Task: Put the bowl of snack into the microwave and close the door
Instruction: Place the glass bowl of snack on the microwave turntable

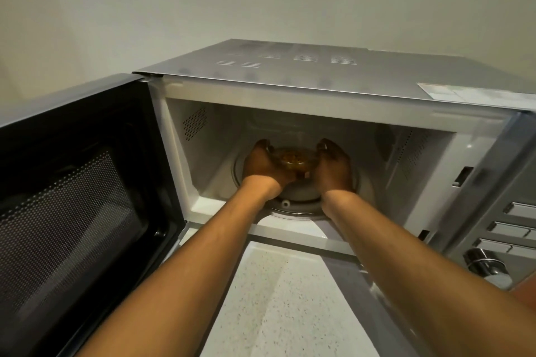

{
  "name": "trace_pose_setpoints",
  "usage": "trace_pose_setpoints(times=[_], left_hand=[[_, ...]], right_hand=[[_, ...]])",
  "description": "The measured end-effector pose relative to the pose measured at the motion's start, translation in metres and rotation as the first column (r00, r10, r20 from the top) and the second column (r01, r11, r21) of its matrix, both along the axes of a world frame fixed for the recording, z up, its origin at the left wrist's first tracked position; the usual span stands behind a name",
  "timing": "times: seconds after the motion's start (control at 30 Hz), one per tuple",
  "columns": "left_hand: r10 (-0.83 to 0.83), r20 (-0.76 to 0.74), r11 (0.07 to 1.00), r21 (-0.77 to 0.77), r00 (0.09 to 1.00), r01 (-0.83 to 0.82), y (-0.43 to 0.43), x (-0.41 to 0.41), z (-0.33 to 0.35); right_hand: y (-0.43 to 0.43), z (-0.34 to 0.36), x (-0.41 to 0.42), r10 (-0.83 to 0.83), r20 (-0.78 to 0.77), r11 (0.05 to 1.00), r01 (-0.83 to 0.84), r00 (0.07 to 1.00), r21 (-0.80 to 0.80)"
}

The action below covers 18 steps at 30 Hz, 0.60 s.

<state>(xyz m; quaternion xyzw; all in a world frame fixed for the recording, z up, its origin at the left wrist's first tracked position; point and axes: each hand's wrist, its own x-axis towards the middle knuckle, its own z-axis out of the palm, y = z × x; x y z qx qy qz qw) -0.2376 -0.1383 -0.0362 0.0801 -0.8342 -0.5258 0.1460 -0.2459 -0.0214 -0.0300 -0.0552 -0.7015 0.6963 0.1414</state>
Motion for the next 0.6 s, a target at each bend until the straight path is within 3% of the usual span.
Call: trace_pose_setpoints(times=[0.2, 0.33, 0.6], left_hand=[[-0.042, 0.002, 0.989, 0.142, 0.999, 0.041, 0.006, -0.011, -0.009], [-0.063, -0.029, 0.997, 0.048, 0.998, 0.064, 0.005, -0.015, -0.010], [-0.060, -0.028, 0.998, 0.006, 0.998, 0.060, 0.008, -0.010, -0.009]], right_hand=[[0.005, -0.008, -0.009, 0.001, 0.021, 1.000, -0.001, 1.000, 0.011], [0.006, -0.012, -0.014, 0.002, 0.007, 1.000, -0.002, 1.000, 0.004], [0.009, -0.007, -0.013, 0.052, 0.063, 0.996, -0.056, 0.997, 0.073]])
